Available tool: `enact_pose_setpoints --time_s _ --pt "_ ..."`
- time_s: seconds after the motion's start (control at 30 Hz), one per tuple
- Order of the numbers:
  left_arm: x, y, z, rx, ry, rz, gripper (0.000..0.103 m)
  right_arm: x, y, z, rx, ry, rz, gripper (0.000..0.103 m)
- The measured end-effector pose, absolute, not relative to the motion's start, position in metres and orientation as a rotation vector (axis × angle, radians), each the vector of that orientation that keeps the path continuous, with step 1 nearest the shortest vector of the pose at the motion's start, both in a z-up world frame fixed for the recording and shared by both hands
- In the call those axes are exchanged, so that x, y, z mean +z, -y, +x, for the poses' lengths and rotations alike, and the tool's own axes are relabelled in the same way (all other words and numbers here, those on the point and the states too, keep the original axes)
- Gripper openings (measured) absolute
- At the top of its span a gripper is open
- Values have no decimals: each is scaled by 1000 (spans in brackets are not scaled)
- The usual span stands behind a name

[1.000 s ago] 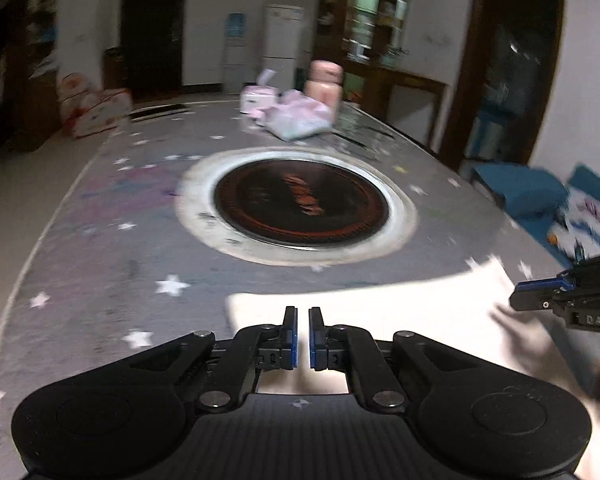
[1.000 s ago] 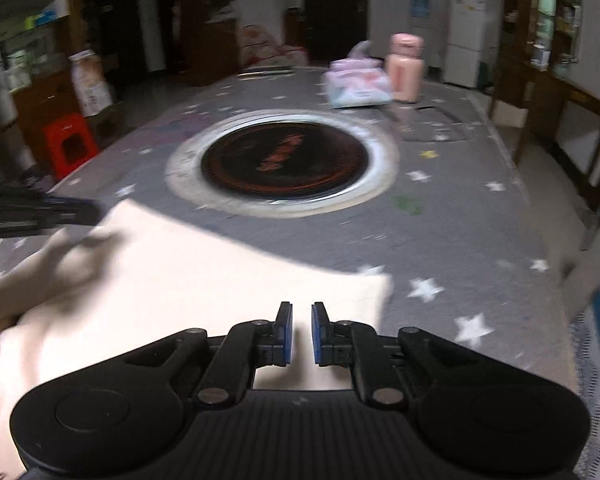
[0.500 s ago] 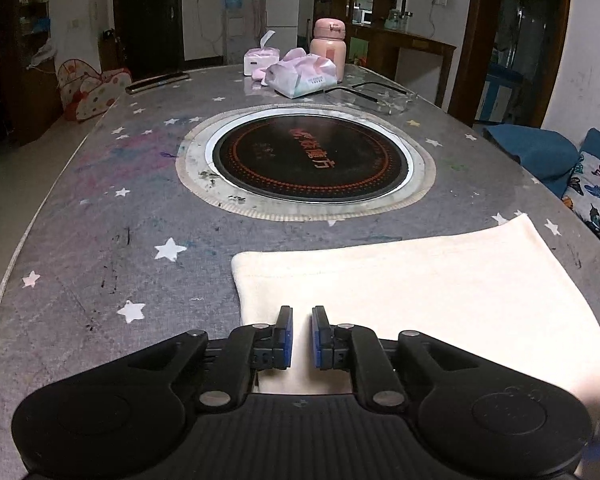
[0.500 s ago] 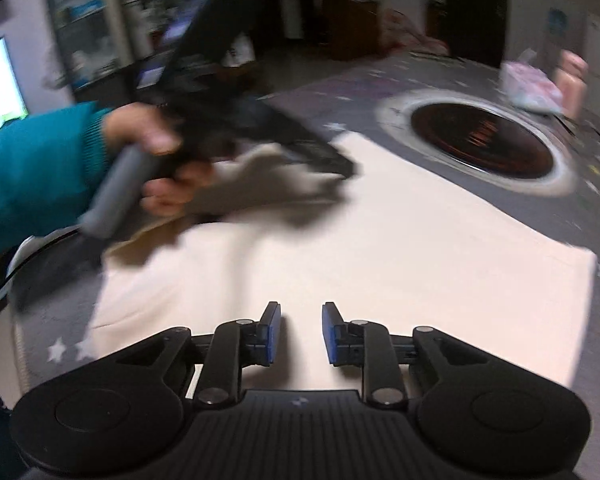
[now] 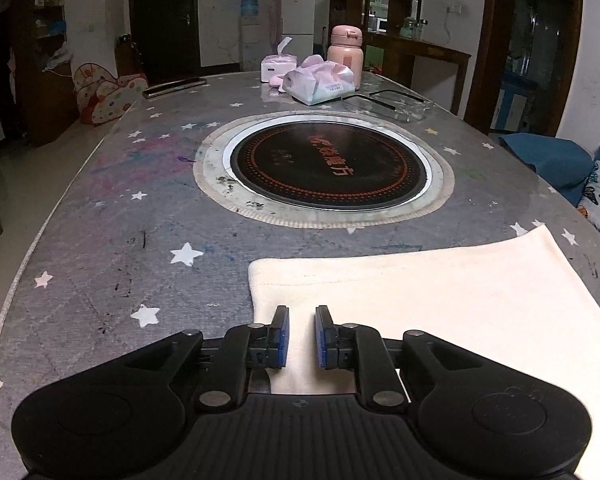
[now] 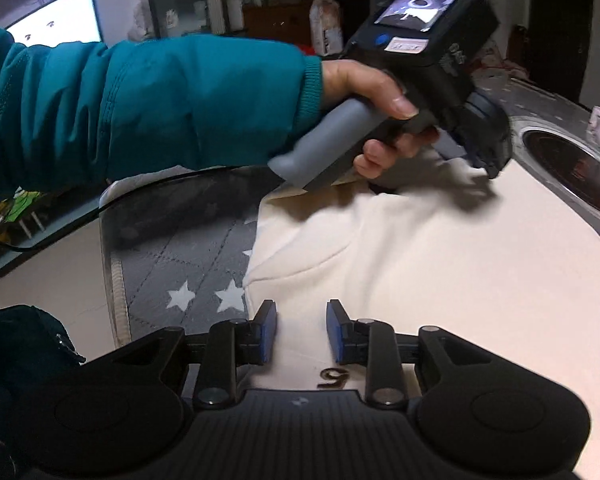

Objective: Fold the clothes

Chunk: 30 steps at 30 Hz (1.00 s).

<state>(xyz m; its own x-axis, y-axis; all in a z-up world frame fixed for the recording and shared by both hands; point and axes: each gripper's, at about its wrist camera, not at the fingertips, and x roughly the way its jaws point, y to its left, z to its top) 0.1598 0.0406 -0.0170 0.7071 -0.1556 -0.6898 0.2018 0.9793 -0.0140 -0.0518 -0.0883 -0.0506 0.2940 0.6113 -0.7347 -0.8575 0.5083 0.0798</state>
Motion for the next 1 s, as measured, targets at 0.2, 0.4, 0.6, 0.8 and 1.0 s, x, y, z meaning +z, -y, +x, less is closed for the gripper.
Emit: enact_pose_setpoints --time_s 0.2,0.4,0.6,0.8,1.0 --pt "-2 -41 136 -177 -720 97 27 -34 116 -57 966 -801 -259 27" --pt "18 -35 70 -283 -671 92 28 -13 181 -49 672 -745 -143 27" --pt "7 -13 10 -400 -688 86 28 -30 259 -36 269 -745 -118 27" --pt "-4 3 -28 -471 -691 109 30 -51 294 -40 137 -755 -170 30" --pt "-13 7 -39 -461 -706 138 31 -57 311 -58 19 -712 -186 10"
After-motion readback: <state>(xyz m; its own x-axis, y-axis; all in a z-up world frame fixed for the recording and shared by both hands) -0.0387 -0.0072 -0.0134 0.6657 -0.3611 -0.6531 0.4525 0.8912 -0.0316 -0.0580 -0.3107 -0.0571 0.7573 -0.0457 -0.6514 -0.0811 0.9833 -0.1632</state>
